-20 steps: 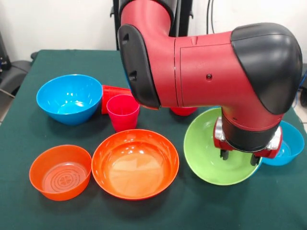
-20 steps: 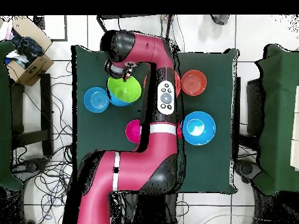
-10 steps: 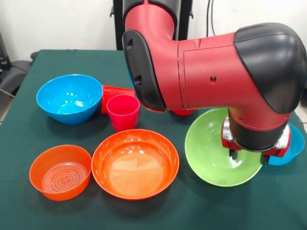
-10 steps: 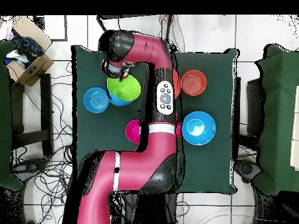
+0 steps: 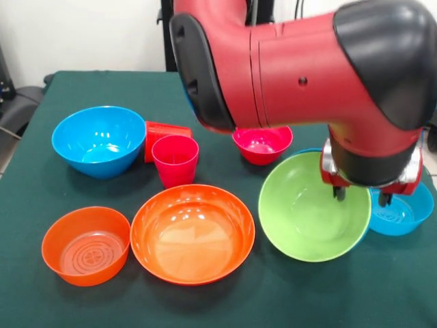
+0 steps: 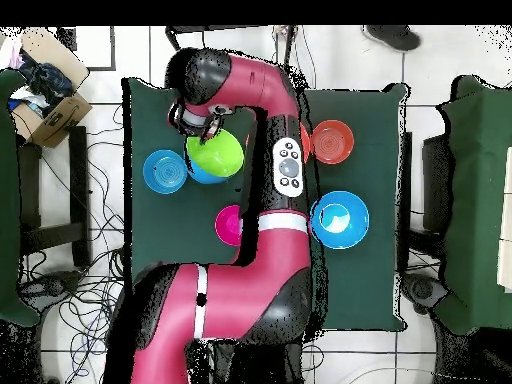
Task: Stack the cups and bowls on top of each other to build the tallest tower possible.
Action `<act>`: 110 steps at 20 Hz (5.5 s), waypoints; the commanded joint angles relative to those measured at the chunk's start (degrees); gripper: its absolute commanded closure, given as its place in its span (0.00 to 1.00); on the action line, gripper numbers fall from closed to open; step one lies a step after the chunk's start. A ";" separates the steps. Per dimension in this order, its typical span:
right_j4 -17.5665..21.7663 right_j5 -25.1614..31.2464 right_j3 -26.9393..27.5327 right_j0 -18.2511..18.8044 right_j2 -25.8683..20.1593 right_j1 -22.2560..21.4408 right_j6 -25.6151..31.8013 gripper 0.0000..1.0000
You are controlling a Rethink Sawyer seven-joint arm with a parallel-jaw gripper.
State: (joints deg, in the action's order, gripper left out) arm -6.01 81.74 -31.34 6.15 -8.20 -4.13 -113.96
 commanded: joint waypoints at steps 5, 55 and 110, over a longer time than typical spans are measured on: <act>4.27 -4.65 -11.38 1.84 -3.65 -1.78 13.88 0.00; 7.92 -4.48 -13.77 5.53 -11.05 0.14 15.64 0.00; 19.51 7.49 5.29 7.71 -15.52 0.82 13.56 0.00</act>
State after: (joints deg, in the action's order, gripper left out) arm 12.06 85.54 -31.94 13.64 -16.95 -6.61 -113.96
